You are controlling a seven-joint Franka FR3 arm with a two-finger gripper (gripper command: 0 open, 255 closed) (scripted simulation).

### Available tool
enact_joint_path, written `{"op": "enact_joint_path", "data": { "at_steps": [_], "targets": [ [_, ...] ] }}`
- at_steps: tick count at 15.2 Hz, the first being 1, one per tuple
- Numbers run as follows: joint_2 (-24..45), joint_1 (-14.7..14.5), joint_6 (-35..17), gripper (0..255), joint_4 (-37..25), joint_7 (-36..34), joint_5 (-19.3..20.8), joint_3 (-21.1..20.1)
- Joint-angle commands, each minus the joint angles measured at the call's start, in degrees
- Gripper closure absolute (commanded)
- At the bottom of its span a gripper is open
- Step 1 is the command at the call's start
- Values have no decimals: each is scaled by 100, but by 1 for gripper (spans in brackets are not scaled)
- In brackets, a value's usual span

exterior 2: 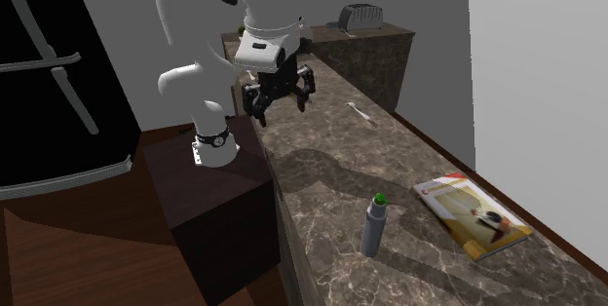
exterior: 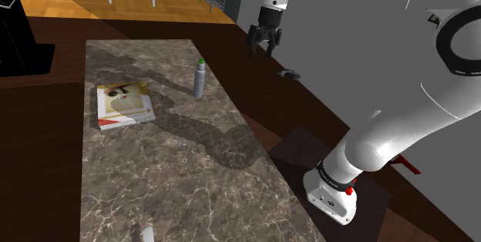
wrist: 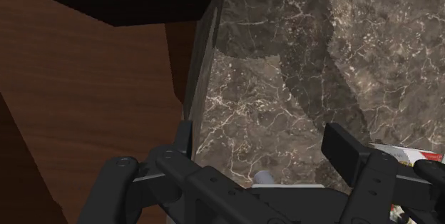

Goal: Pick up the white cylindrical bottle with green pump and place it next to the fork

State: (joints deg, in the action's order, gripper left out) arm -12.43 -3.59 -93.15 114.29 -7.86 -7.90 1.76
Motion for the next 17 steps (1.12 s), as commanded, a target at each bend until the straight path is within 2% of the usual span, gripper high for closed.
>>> {"op": "enact_joint_path", "data": {
  "at_steps": [1,10,14,17],
  "targets": [
    [459,-36,-81,0,-333,9,-46,-26],
    [2612,-162,6,0,-2405,-15,-188,-153],
    [3691,-208,282,0,-3691,-70,-219,-217],
    [4641,-244,652,0,-4962,-142,-226,-270]
  ]
}}
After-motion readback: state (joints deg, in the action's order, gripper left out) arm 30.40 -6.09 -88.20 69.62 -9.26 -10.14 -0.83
